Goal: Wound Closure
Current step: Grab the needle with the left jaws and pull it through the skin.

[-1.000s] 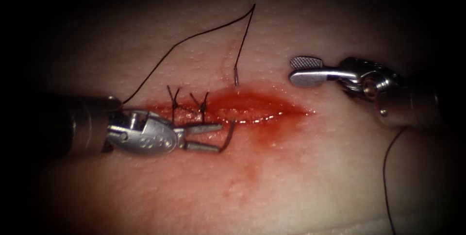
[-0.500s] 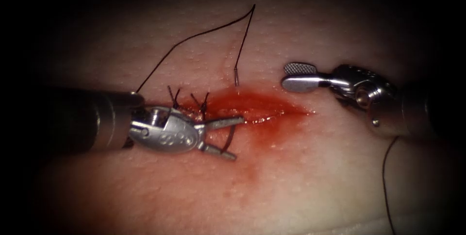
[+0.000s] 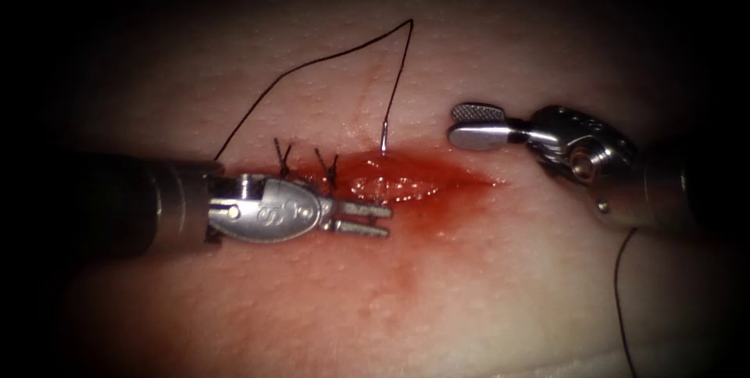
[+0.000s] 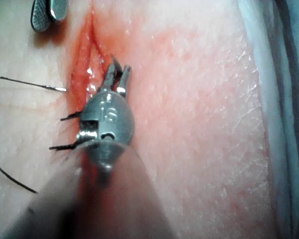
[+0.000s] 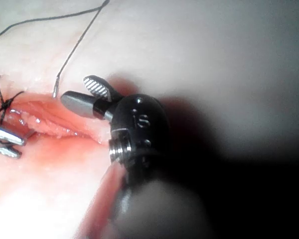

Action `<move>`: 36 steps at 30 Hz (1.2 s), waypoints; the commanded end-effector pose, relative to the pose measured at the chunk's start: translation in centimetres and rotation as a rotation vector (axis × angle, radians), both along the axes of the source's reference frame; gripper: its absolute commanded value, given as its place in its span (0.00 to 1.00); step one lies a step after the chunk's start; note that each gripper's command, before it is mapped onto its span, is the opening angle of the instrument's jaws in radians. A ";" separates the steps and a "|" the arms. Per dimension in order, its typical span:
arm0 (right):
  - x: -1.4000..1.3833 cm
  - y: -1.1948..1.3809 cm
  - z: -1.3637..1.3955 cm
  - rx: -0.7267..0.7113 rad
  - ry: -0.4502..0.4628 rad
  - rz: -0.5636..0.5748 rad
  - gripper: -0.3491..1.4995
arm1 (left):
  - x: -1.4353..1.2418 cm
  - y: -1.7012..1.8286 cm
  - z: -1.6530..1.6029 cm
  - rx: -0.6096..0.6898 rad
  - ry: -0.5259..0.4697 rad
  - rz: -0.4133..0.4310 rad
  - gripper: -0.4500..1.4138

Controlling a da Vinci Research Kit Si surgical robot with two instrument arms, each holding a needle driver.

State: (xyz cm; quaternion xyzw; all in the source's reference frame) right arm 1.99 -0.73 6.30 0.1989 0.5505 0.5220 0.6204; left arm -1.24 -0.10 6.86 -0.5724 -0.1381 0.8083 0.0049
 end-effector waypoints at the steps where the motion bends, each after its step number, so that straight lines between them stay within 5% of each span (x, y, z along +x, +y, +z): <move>1: 0.06 0.01 0.07 -0.044 -0.014 -0.018 0.69 | -0.05 0.01 0.05 0.043 -0.002 -0.004 0.00; 13: 0.14 -0.04 0.05 -0.159 -0.110 -0.114 0.65 | -0.03 0.11 -0.21 0.397 -0.006 -0.101 0.00; 19: 0.16 -0.07 0.03 -0.159 -0.111 -0.112 0.45 | -0.03 0.04 -0.42 0.566 0.000 -0.124 0.00; 25: 0.18 -0.07 0.02 -0.164 -0.114 -0.112 0.41 | -0.03 -0.02 -0.67 0.742 -0.024 -0.083 0.00; 30: 0.21 -0.09 0.01 -0.169 -0.111 -0.116 0.44 | -0.02 0.01 -0.84 0.751 -0.092 -0.065 0.00; 36: 0.25 -0.12 -0.05 -0.160 -0.120 -0.122 0.37 | 0.03 0.07 -1.08 0.507 -0.216 -0.015 0.00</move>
